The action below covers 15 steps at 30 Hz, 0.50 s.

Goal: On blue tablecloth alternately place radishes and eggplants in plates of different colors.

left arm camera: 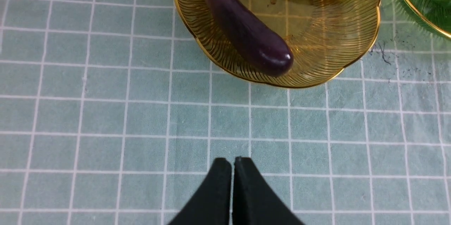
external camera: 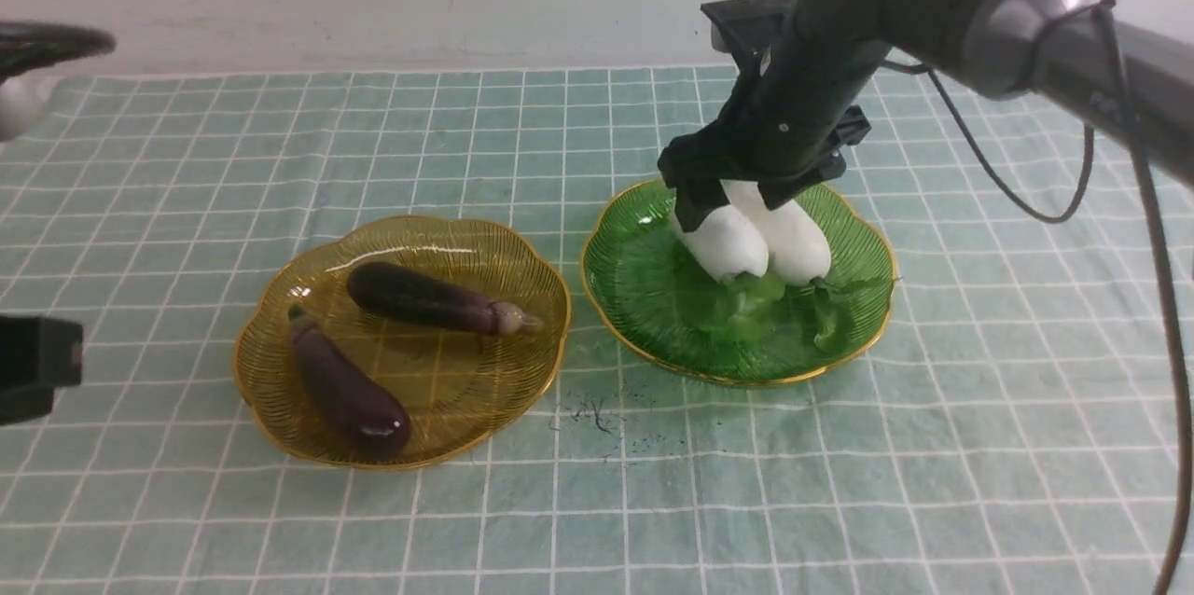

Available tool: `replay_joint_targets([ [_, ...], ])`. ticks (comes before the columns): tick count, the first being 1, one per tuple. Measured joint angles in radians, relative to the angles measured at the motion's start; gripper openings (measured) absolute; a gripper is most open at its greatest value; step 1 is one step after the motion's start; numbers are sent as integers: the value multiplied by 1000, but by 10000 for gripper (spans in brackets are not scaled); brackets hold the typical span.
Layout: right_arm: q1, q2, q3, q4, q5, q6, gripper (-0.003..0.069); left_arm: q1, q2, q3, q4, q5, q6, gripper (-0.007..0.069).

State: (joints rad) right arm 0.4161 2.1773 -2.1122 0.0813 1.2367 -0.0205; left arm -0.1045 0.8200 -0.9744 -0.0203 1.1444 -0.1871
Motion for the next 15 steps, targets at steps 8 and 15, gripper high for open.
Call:
replay_joint_targets([
  [8, 0, -293, -38, -71, 17, 20, 141, 0, -133, 87, 0, -30, -3, -8],
  [15, 0, -715, 59, -69, 19, 43, -10, 0, -177, 148, -36, -181, -4, -8],
])
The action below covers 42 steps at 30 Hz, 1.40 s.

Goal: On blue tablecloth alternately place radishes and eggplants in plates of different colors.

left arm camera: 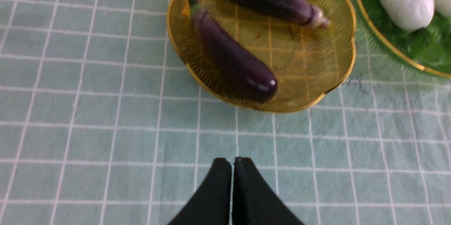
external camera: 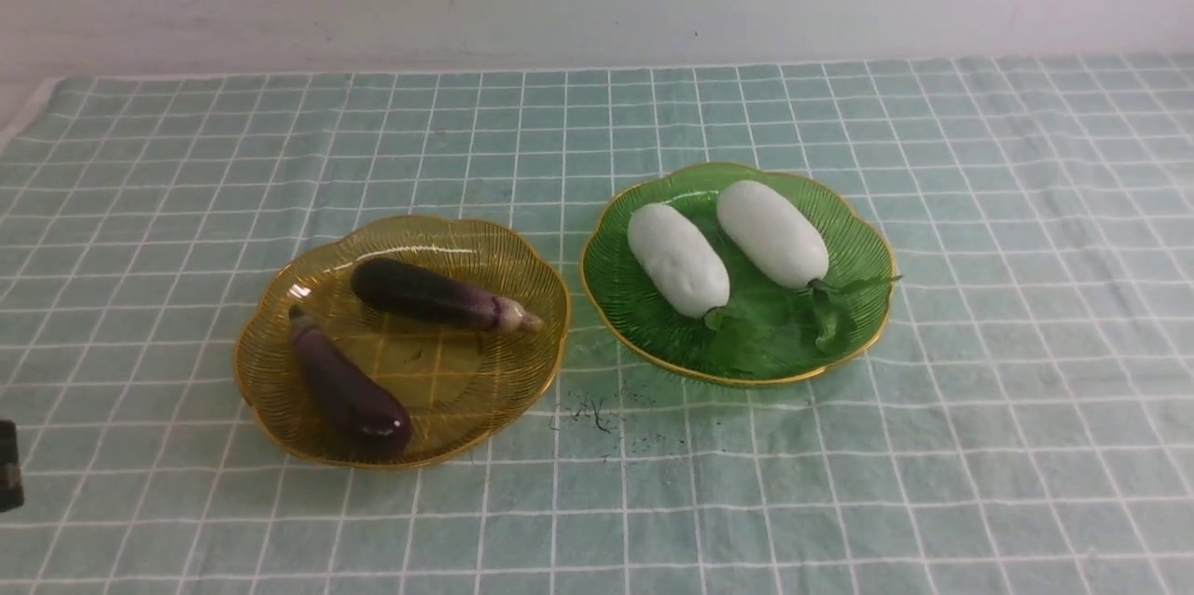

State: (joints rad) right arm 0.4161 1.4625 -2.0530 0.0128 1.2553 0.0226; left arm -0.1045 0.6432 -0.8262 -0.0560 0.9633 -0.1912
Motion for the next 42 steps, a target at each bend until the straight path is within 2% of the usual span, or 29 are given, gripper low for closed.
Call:
replay_joint_targets([
  [3, 0, -170, 177, 0, -42, 0, -13, 0, -2, 11, -28, -81, 0, -8],
  [6, 0, -353, 412, -13, -185, 2, -14, 0, -2, 17, -72, -157, 1, -8],
  [10, 0, -628, 791, -32, -471, 23, -14, 0, -2, 17, -89, -203, 1, -8],
  [12, 0, -919, 1161, -52, -812, 62, -15, 0, -2, 17, -89, -209, 1, -8],
  [13, 0, -939, 1184, -54, -835, 67, -15, 0, -2, 17, -89, -209, 1, -8],
  [14, 0, -1057, 1313, -59, -976, 96, -15, 0, -2, 17, -89, -209, 1, -8],
  [18, 0, -1344, 1572, -70, -1125, 138, -15, 0, 1, 17, -89, -213, 1, -8],
  [22, 0, -1471, 1677, -118, -1148, 149, -15, 0, 2, 17, -87, -215, 12, -8],
  [29, 0, -1477, 1691, -161, -1153, 150, -15, 0, -51, 30, -90, -180, 89, -8],
  [35, 0, -1477, 1692, -165, -1153, 150, -15, 0, -265, 139, -89, -177, 106, -8],
  [42, 0, -1477, 1692, -168, -1152, 150, -15, 0, -398, 188, -89, -155, 107, -8],
])
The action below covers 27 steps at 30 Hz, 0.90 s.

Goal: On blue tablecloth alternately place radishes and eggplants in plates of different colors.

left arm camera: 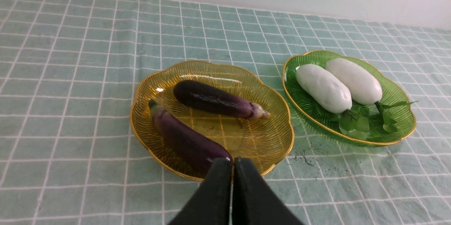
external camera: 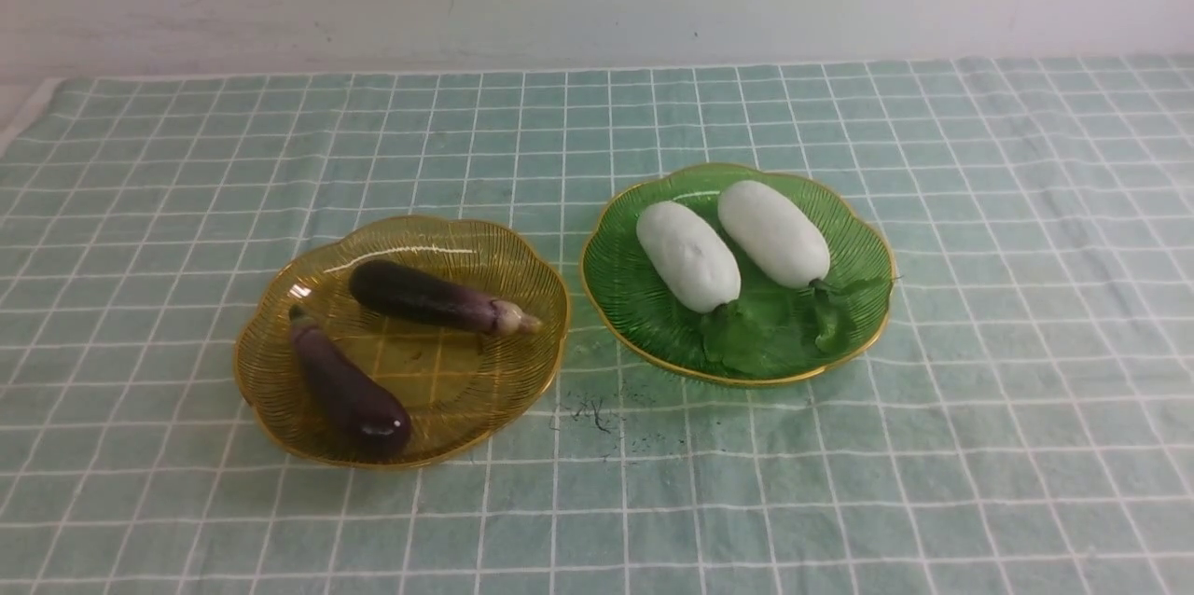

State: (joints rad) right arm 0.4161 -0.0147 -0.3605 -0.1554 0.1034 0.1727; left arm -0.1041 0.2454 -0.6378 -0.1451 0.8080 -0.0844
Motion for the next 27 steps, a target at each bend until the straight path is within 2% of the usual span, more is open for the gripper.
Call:
replay_joint_targets([
  [11, 0, 0, 0, 0, 0, 0, -15, 0, -15, 2, 15, -4, 29, -8],
  [14, 0, 0, 0, 0, 0, 0, -15, 0, -18, 59, 48, -90, 62, -8],
  [21, 0, 0, 0, 0, 0, 0, -15, 1, -157, 380, 111, -404, 79, -8],
  [27, 0, 0, 0, 0, 0, 0, -15, 23, -242, 620, 123, -514, 79, -8],
])
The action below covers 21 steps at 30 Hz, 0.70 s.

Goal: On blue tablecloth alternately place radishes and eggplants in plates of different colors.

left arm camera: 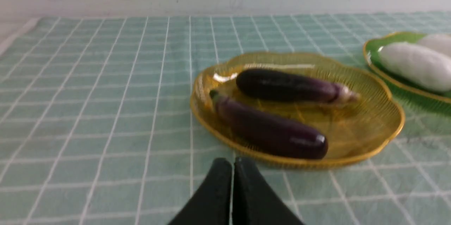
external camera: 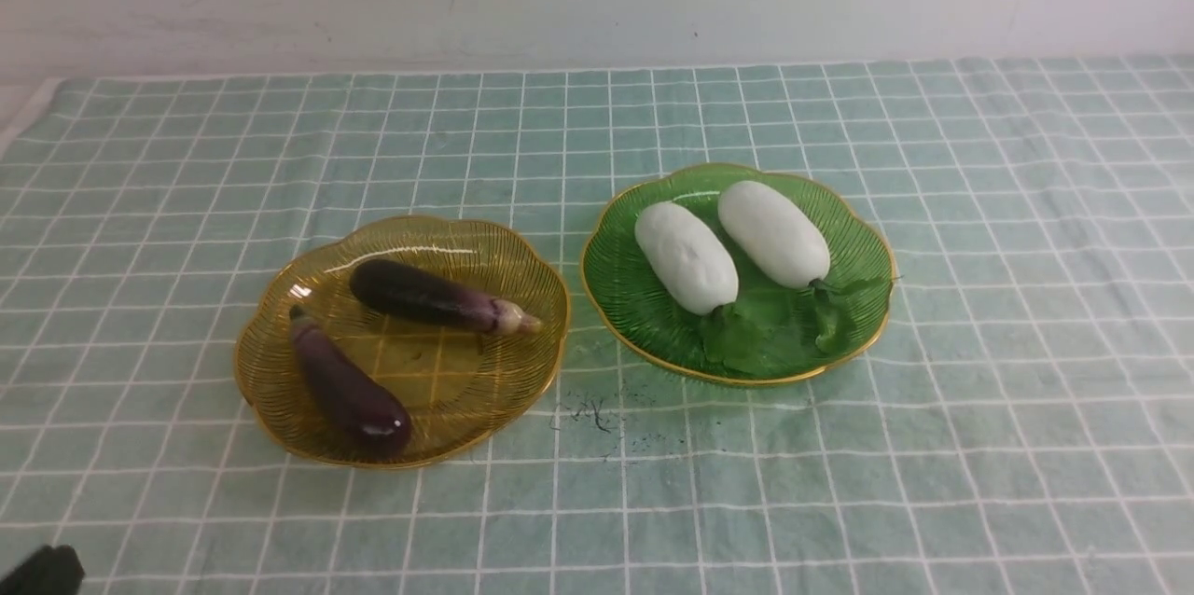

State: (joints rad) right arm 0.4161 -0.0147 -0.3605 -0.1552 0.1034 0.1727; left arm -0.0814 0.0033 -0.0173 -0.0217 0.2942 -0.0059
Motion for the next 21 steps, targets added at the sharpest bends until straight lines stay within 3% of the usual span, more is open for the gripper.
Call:
replay_joint_targets([
  [6, 0, -1, 0, 0, 2, 0, -15, 7, -14, 45, 8, 77, 38, -8],
  [21, 0, -1, 0, 0, 2, 0, -15, 7, -14, 45, 5, 82, 44, -8],
])
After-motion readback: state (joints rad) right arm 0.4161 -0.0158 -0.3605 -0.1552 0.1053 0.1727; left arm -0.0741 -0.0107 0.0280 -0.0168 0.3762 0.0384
